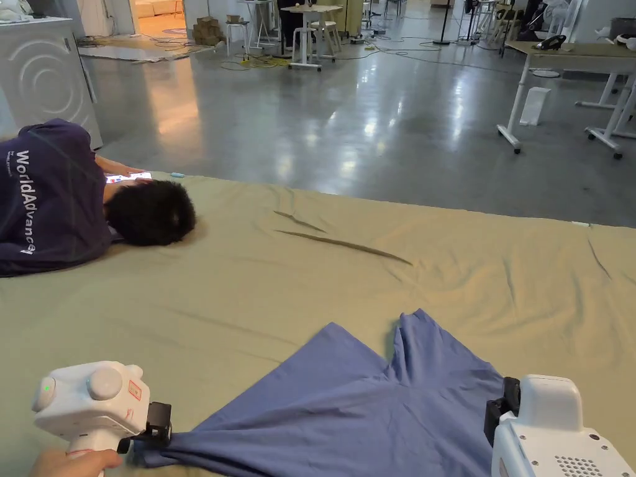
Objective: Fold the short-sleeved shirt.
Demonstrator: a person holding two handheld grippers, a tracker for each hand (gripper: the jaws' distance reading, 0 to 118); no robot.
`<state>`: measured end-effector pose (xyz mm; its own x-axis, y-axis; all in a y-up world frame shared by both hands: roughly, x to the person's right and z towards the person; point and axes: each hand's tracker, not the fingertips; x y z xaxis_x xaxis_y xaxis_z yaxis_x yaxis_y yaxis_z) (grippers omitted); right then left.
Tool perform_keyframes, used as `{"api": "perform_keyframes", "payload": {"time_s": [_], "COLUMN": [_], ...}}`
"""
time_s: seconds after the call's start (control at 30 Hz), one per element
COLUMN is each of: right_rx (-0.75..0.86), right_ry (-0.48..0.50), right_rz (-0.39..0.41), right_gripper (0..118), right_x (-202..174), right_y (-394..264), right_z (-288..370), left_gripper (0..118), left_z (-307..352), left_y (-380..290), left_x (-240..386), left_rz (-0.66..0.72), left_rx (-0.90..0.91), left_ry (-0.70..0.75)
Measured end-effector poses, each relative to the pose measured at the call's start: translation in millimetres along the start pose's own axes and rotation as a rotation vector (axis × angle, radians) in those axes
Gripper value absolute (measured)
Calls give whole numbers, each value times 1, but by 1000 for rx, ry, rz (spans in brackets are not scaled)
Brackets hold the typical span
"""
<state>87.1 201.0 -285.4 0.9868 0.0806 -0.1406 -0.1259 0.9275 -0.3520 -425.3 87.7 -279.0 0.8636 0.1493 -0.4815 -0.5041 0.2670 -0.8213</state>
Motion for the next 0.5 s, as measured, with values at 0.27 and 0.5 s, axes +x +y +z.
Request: {"api": "perform_keyframes", "payload": {"time_s": [0.27, 0.5], "right_rx": [-47, -96], "right_ry": [0, 11], "right_rz": [-13, -10], "right_gripper": [0, 0], "right_x": [4, 12], "right_y": [-10, -16], "right_z": [-10, -27], "left_gripper": [51, 5], "left_z": [-8, -7], "left_y": [-22, -27], "left_x": [20, 27], "left_rz": [-80, -117], "left_rx": [71, 110], "left_ry": [74, 14]}}
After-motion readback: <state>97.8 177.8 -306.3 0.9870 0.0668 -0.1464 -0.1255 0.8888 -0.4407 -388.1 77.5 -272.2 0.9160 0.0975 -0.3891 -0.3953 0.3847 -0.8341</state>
